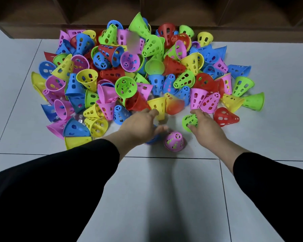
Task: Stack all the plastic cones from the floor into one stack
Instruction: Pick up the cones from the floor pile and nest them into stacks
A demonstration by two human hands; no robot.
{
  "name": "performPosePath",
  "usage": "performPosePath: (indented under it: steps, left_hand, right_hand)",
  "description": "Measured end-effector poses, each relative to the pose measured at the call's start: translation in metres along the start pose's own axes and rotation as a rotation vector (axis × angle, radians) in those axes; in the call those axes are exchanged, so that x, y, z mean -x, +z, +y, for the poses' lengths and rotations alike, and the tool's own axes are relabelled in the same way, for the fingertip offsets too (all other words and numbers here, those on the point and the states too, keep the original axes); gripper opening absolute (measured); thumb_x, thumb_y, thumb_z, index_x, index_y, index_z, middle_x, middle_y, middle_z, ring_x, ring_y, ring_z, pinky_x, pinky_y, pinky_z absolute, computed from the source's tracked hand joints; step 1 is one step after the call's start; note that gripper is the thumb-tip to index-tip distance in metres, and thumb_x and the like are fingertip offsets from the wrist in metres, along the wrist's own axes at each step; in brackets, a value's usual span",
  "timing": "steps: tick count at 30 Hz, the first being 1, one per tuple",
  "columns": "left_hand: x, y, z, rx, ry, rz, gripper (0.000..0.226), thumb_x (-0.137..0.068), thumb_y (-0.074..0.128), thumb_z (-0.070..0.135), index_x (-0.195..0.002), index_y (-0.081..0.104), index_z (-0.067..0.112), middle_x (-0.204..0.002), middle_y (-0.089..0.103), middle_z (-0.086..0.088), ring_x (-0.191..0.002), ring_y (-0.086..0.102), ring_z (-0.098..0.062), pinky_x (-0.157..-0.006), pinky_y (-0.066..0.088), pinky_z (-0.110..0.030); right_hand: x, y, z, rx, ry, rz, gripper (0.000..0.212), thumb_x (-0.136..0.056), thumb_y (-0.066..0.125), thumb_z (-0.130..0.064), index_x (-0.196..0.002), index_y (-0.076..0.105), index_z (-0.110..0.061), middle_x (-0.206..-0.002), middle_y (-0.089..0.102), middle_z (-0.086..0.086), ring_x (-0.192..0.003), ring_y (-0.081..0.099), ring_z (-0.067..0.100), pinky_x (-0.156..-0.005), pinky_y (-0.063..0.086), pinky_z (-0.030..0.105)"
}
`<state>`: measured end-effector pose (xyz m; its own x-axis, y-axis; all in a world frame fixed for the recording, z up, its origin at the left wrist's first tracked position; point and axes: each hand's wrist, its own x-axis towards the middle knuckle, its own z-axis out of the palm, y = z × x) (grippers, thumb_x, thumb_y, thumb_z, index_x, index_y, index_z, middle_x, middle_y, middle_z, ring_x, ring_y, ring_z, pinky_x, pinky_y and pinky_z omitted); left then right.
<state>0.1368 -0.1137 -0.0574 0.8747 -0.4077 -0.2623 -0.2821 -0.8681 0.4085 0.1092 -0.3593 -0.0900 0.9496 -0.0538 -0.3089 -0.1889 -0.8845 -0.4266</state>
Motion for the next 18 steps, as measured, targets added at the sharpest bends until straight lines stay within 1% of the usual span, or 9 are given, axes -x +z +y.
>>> performPosePath:
  steps: [2,3,5,7,9,11,13,16,18]
  left_hand:
    - [-0.009,0.001,-0.003,0.041,-0.045,0.125,0.057,-0.095,0.053,0.054,-0.141,0.04,0.024,-0.112,0.061,-0.009,-0.102,0.06,-0.032,-0.08,0.051,-0.042]
    - [-0.017,0.0,-0.004,0.065,-0.087,0.14,0.056,-0.097,0.051,0.048,-0.145,0.036,0.024,-0.107,0.063,-0.009,-0.098,0.061,-0.032,-0.08,0.052,-0.044]
    - [-0.035,-0.003,-0.003,0.11,-0.195,0.128,0.052,-0.099,0.05,0.038,-0.146,0.034,0.022,-0.103,0.067,-0.011,-0.092,0.064,-0.033,-0.078,0.053,-0.045]
    - [-0.053,-0.006,-0.001,0.109,-0.268,0.083,0.053,-0.101,0.048,0.035,-0.148,0.033,0.018,-0.11,0.068,-0.013,-0.092,0.064,-0.033,-0.075,0.053,-0.042]
    - [-0.067,-0.007,0.004,0.109,-0.302,0.016,0.052,-0.102,0.046,0.033,-0.149,0.034,0.014,-0.118,0.065,-0.016,-0.097,0.064,-0.036,-0.076,0.052,-0.04]
    - [-0.076,-0.007,0.009,0.109,-0.319,-0.028,0.042,-0.102,0.046,0.032,-0.139,0.044,0.012,-0.116,0.065,-0.017,-0.098,0.063,-0.036,-0.072,0.046,-0.036]
    - [-0.08,-0.007,0.014,0.078,-0.317,-0.044,0.031,-0.102,0.046,0.029,-0.124,0.053,0.009,-0.112,0.065,-0.017,-0.095,0.06,-0.035,-0.07,0.039,-0.033]
    - [-0.081,-0.009,0.016,0.056,-0.303,-0.035,0.025,-0.103,0.044,0.025,-0.116,0.055,0.005,-0.11,0.064,-0.018,-0.099,0.06,-0.035,-0.071,0.038,-0.033]
    - [-0.077,-0.013,0.016,0.079,-0.288,0.006,0.023,-0.104,0.043,0.024,-0.111,0.055,0.006,-0.101,0.065,-0.016,-0.097,0.062,-0.035,-0.069,0.038,-0.032]
  right_hand:
    - [0.0,0.003,-0.001,0.029,0.003,0.016,0.043,-0.096,0.062,-0.023,-0.136,0.046,-0.02,-0.124,0.057,0.014,-0.111,0.058,0.037,-0.085,0.05,0.044]
    - [0.0,0.003,-0.002,0.026,-0.002,0.04,0.041,-0.096,0.061,-0.022,-0.135,0.047,-0.019,-0.124,0.058,0.014,-0.11,0.058,0.036,-0.084,0.051,0.043]
    - [0.003,-0.002,-0.006,-0.032,-0.036,0.126,0.04,-0.097,0.06,-0.022,-0.135,0.048,-0.017,-0.125,0.059,0.013,-0.11,0.058,0.035,-0.08,0.05,0.041]
    - [0.008,-0.013,-0.013,-0.091,-0.096,0.208,0.039,-0.098,0.06,-0.024,-0.134,0.049,-0.017,-0.126,0.06,0.011,-0.109,0.058,0.033,-0.076,0.046,0.037]
    - [0.018,-0.026,-0.021,-0.154,-0.152,0.26,0.041,-0.098,0.06,-0.028,-0.135,0.047,-0.02,-0.125,0.062,0.008,-0.106,0.059,0.03,-0.074,0.043,0.036]
    - [0.029,-0.038,-0.029,-0.206,-0.192,0.285,0.042,-0.097,0.059,-0.032,-0.136,0.045,-0.023,-0.122,0.063,0.004,-0.1,0.06,0.027,-0.073,0.042,0.032]
    - [0.043,-0.045,-0.035,-0.235,-0.237,0.273,0.041,-0.097,0.058,-0.034,-0.134,0.045,-0.024,-0.121,0.063,-0.002,-0.098,0.06,0.022,-0.075,0.042,0.03]
    - [0.064,-0.047,-0.04,-0.211,-0.319,0.22,0.039,-0.096,0.055,-0.039,-0.133,0.045,-0.028,-0.124,0.059,-0.01,-0.108,0.052,0.009,-0.079,0.043,0.029]
    - [0.074,-0.039,-0.039,-0.129,-0.381,0.206,0.039,-0.095,0.053,-0.041,-0.132,0.045,-0.029,-0.125,0.057,-0.011,-0.111,0.05,0.01,-0.08,0.044,0.03]
